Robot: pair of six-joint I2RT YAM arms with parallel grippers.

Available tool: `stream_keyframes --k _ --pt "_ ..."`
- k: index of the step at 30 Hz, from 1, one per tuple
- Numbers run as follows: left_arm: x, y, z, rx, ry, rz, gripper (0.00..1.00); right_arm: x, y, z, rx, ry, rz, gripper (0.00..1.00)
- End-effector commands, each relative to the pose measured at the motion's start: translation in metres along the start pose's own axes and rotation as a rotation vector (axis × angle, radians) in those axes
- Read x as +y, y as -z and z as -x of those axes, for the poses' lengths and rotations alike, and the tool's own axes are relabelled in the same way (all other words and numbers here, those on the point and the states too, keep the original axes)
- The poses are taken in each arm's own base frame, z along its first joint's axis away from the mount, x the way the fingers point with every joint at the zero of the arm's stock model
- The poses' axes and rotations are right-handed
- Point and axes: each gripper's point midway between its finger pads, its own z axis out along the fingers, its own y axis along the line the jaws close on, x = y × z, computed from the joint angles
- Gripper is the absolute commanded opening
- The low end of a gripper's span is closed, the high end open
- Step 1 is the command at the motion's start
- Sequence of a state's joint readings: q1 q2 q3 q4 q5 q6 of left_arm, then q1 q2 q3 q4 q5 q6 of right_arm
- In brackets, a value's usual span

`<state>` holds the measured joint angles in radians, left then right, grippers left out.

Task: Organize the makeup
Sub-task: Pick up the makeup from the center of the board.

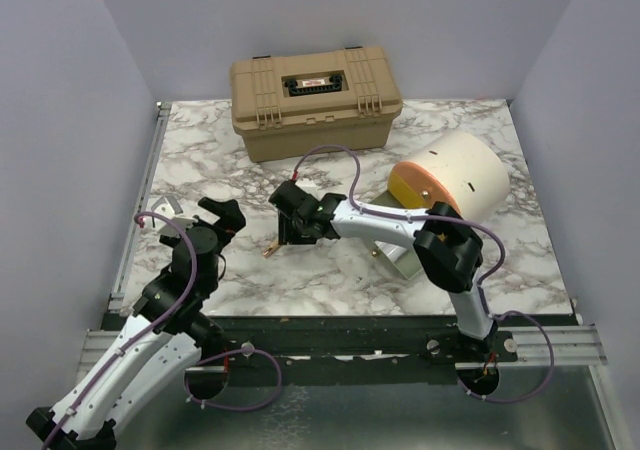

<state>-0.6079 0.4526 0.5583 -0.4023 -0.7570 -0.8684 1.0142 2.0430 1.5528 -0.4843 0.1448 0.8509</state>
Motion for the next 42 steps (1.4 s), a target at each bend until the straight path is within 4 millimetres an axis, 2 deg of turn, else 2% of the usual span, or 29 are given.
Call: stream_keyframes --k 1,5,11,15,24,31,35,39,41,42 --pt "0.014 -0.001 -0.001 -0.003 -0.057 0.063 0.99 -0.022 -0.022 0.011 -0.085 -0.146 -0.181 0.50" --pt "0.013 -0.003 -0.004 0.011 -0.068 0.062 0.99 -0.022 -0.031 0.016 -0.069 -0.122 -0.248 0.50" --pt "0.012 -0.001 0.006 -0.007 -0.110 0.075 0.99 -0.011 -0.038 0.022 -0.082 -0.103 -0.200 0.49" --pt "0.016 0.001 0.005 -0.010 -0.089 0.076 0.99 -0.009 -0.045 0.011 -0.035 -0.095 -0.189 0.47" --pt "0.017 0.003 0.002 -0.001 -0.054 0.068 0.99 -0.022 -0.049 -0.001 -0.008 0.012 -0.222 0.42" --pt "0.011 -0.001 0.001 0.018 -0.098 0.081 0.99 -0.005 -0.053 -0.008 -0.008 0.111 -0.181 0.37" --pt "0.011 -0.001 -0.004 0.035 -0.092 0.073 0.99 -0.011 -0.056 -0.016 0.028 0.162 -0.202 0.37" --pt "0.009 0.001 -0.007 0.043 -0.048 0.055 0.99 -0.020 -0.053 -0.020 0.033 0.168 -0.225 0.34" --pt "0.005 0.001 -0.008 0.056 -0.047 0.039 0.99 -0.019 -0.050 -0.022 0.037 0.136 -0.189 0.33" --pt "0.005 0.000 -0.009 0.060 -0.051 0.040 0.99 -0.017 -0.048 -0.023 0.038 0.135 -0.171 0.29"
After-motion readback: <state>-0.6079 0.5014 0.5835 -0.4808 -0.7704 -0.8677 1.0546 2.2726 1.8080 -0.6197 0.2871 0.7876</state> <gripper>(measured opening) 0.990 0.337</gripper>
